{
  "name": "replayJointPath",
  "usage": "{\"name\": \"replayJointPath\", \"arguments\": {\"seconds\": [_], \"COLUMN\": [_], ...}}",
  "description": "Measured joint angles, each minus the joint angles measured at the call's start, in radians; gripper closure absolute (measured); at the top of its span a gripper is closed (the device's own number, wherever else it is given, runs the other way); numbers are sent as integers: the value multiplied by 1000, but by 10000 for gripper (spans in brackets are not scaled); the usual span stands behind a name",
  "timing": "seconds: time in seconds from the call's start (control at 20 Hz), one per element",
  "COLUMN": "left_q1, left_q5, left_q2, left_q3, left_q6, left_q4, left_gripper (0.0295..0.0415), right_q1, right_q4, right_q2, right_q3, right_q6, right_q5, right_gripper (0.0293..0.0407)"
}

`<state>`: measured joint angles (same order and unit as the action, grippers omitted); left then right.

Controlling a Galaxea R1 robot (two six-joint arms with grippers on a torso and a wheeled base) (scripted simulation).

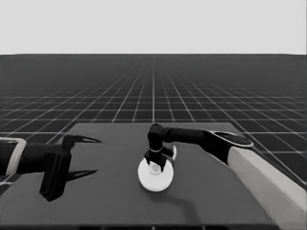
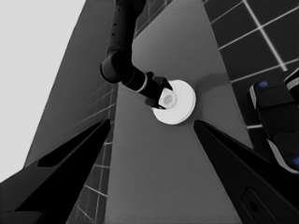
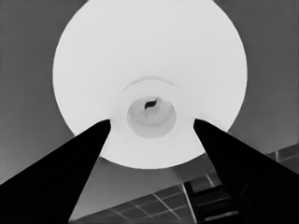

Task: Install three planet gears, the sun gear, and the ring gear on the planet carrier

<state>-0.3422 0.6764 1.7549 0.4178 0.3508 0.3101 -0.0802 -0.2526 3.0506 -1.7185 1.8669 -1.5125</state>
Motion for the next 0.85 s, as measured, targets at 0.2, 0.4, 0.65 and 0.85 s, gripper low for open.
{"name": "replayJointPath", "arguments": {"seconds": [0.2, 0.4, 0.65, 0.85], "left_q1": [0, 0, 0, 0], "left_q5": [0, 0, 0, 0], "left_q2": [0, 0, 0, 0], "left_q3": [0, 0, 0, 0], "left_q6": [0, 0, 0, 0], "left_q4": [0, 0, 0, 0], "left_gripper": [326, 326, 326, 326], "right_q1": [70, 105, 151, 201], "right_q4": [57, 88, 143, 192], "right_q2": [-9, -12, -87, -164], "right_q3": [40, 51, 11, -177], "right_q6": [-314, -470, -628, -871], "right_q5": [-24, -28, -15, -22], "right_gripper": [314, 315, 315, 315]}}
